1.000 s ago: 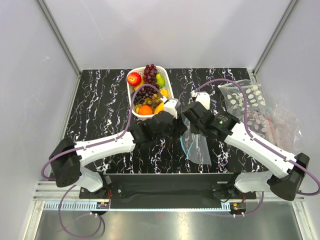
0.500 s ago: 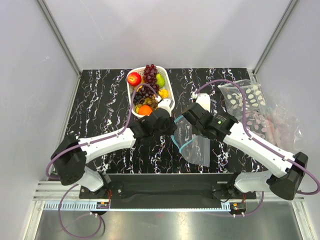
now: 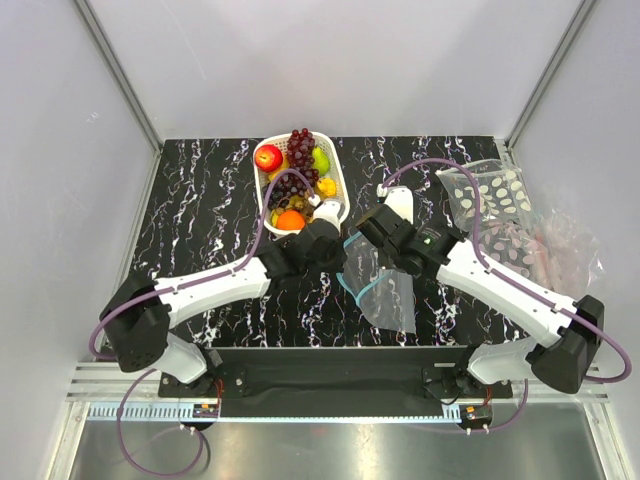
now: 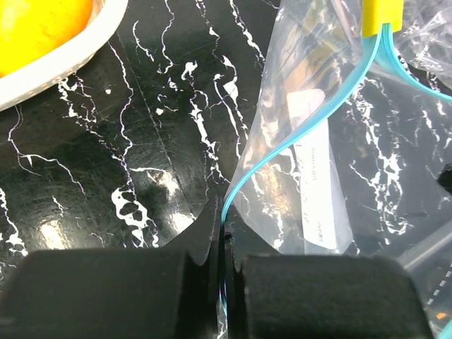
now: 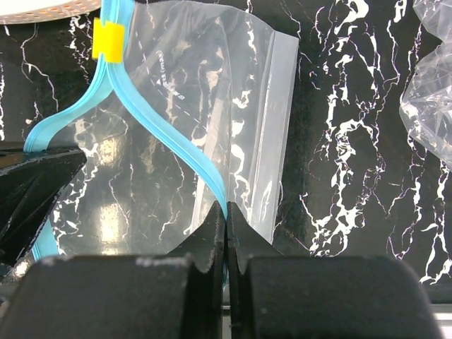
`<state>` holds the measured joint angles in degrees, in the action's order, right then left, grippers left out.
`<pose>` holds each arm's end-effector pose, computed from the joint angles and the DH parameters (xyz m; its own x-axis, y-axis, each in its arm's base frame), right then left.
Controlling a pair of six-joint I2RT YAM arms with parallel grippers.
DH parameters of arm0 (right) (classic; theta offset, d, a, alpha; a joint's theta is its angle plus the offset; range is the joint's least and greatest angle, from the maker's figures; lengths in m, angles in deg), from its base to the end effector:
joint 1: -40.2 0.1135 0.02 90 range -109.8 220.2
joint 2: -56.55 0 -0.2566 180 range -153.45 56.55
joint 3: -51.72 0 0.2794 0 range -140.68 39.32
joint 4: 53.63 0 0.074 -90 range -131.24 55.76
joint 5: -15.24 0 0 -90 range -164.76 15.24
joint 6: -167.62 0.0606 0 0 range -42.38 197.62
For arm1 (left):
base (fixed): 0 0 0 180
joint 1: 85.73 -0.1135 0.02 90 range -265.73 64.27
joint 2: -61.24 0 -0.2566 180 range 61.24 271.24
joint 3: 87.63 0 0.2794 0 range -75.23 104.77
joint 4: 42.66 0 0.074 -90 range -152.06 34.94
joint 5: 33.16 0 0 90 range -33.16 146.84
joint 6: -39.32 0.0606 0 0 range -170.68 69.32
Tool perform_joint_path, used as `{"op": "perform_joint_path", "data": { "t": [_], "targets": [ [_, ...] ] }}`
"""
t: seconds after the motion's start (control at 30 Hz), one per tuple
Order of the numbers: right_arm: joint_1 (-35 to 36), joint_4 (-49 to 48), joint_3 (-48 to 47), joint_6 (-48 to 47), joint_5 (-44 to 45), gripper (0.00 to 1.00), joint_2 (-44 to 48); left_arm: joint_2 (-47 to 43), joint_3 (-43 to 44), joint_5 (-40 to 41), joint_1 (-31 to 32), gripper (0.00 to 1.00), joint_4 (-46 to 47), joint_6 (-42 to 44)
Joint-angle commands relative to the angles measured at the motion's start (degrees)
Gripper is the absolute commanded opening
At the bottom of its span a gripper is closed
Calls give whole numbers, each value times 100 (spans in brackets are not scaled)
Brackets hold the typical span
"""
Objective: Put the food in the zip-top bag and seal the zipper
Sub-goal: Open the zipper of the food storage bag.
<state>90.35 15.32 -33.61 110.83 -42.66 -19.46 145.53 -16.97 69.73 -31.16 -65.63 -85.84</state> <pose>0.2151 0.2074 0.2996 -0.7245 -0.1439 -0.6741 -0.0973 0.9895 -0.1067 0.2272 -0.2960 0.2236 -0.6802 -0.0123 -0.7329 0.3655 0.8611 -0.3536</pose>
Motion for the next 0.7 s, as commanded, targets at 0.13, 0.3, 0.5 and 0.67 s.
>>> {"op": "perform_joint_path", "data": {
  "t": [0.13,0.3,0.5,0.67],
  "targets": [
    [-146,-337,182,-16,184,0,-46,280,-113,66,-191,0,476,106],
    [-392,-759,279,-297,-159,0,-124,465,-34,-234,-403,0,477,53],
    [-550,-1023,147,-464,-195,0,-432,606,212,-444,-623,17,433,132],
    [-682,-1032,-2,-526,-230,0,-661,501,388,-532,-675,46,240,316]
  ]
}}
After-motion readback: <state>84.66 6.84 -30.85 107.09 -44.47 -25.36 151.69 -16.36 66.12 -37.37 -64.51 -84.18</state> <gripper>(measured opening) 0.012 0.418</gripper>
